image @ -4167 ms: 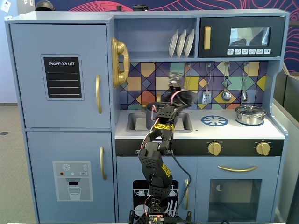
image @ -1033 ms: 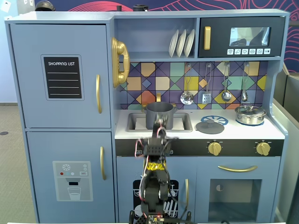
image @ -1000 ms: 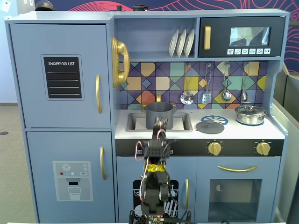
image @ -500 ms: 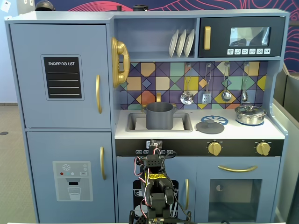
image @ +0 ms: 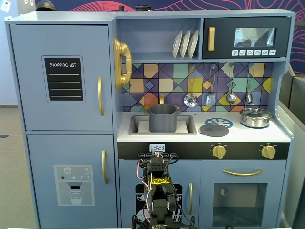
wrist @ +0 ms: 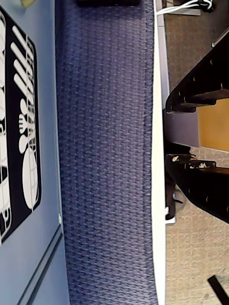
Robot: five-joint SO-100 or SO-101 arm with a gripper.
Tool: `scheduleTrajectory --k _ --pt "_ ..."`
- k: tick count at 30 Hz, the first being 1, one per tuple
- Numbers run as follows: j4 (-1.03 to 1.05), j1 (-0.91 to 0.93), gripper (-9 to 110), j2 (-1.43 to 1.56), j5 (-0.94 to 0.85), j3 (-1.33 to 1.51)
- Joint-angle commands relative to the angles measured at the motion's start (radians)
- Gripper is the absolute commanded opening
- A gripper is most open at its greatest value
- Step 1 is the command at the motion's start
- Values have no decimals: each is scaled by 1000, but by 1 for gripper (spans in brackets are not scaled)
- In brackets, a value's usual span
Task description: Take off the lid from the gray recipient and place it on the counter
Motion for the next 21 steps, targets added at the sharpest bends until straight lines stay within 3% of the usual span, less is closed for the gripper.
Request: scheduleTrajectory --k 1,21 --pt "176 40 4 -14 -2 -2" --pt "176 61 8 -12 8 -2"
